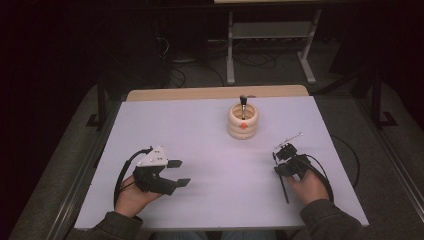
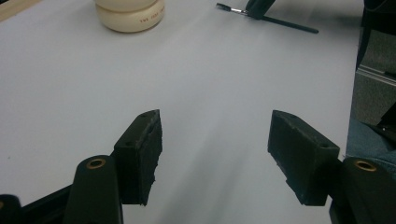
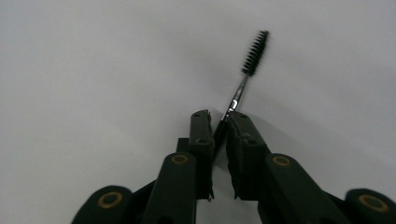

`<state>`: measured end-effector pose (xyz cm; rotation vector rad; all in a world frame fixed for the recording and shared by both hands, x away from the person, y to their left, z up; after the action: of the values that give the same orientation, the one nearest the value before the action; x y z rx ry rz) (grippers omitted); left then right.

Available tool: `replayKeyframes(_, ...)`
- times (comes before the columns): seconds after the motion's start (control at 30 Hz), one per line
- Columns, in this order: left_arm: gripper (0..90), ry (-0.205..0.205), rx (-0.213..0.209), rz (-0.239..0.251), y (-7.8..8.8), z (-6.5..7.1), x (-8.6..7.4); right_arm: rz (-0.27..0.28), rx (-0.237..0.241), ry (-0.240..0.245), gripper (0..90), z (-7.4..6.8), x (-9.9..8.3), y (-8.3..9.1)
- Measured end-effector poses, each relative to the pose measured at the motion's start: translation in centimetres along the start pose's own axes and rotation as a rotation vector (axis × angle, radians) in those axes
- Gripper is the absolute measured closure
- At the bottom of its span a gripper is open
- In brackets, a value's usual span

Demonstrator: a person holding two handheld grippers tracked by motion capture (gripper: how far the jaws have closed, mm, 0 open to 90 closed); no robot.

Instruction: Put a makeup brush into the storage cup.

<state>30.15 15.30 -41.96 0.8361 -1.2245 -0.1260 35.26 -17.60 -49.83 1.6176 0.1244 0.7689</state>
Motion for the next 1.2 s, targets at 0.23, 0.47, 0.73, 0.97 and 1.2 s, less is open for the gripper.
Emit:
replayKeyframes(0.23,34.8,-0.001,0.000,-0.001,0.0,0.0,0.0,0.002,-0.017,0.018,84.8,-0.1,0.0,-0.1)
replayKeyframes(0.47,34.8,-0.001,0.001,0.003,0.0,-0.1,0.0,0.014,0.013,0.016,85.0,0.1,0.0,0.0)
replayKeyframes(0.73,34.8,-0.001,-0.001,0.002,0.0,-0.1,0.0,0.029,0.034,0.005,85.1,0.4,-0.1,0.3)
replayKeyframes(0.97,34.8,-0.001,-0.002,0.001,-0.1,0.0,0.0,0.067,0.061,-0.014,85.1,0.4,0.3,1.3)
replayKeyframes(1.2,34.8,-0.003,-0.002,0.000,-0.1,0.0,0.0,0.103,0.091,-0.010,85.1,0.2,0.7,1.7)
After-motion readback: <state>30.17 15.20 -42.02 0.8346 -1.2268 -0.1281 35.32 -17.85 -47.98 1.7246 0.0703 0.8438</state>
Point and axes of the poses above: each handheld gripper's, and its own axes: y roughly backward along the jaws, x roughly out of its top, z roughly to its right, the point moved 8 cm from there along -y, roughly forward along the jaws, and after that the axes turned 4 degrees about y, right-handed, at the moved point
